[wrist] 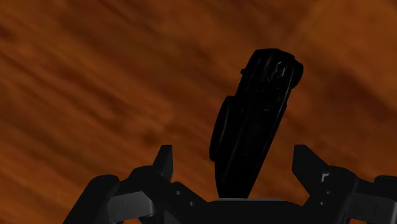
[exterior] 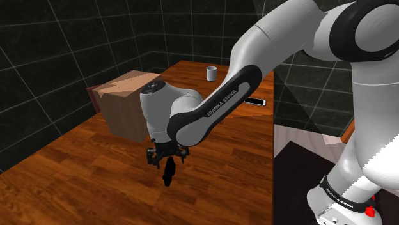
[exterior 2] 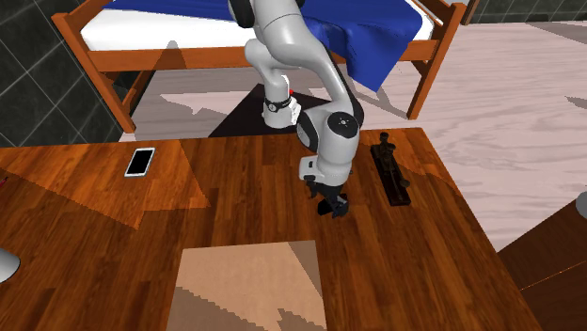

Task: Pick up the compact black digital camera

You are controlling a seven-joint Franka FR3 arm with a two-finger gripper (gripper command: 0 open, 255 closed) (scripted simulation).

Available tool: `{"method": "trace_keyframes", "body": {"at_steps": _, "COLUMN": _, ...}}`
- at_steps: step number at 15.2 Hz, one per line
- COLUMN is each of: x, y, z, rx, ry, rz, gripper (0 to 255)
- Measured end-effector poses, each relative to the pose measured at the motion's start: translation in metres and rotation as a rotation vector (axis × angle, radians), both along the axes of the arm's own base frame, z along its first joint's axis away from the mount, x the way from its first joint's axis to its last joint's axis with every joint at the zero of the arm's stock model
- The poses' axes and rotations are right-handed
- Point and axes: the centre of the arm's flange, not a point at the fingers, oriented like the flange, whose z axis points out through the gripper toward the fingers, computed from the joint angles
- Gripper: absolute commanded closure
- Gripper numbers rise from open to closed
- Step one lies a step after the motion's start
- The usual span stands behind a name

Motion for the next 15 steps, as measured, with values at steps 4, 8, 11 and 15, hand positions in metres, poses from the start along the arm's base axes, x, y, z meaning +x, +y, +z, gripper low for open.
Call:
{"method": "trace_keyframes", "body": {"at_steps": 4, "x": 0.001, "y": 0.0, "z": -0.002, "rx": 0.0, "ry": -0.001, "rz": 0.0, "gripper": 255}}
{"method": "trace_keyframes", "body": {"at_steps": 8, "x": 0.001, "y": 0.0, "z": -0.002, "rx": 0.0, "ry": -0.001, "rz": -0.001, "gripper": 255}}
{"method": "trace_keyframes", "body": {"at_steps": 11, "x": 0.0, "y": 0.0, "z": 0.0, "rx": 0.0, "ry": -0.001, "rz": 0.0, "gripper": 255}}
{"method": "trace_keyframes", "body": {"at_steps": 15, "x": 0.0, "y": 0.0, "z": 0.019, "rx": 0.0, "ry": -0.001, "rz": 0.0, "gripper": 255}}
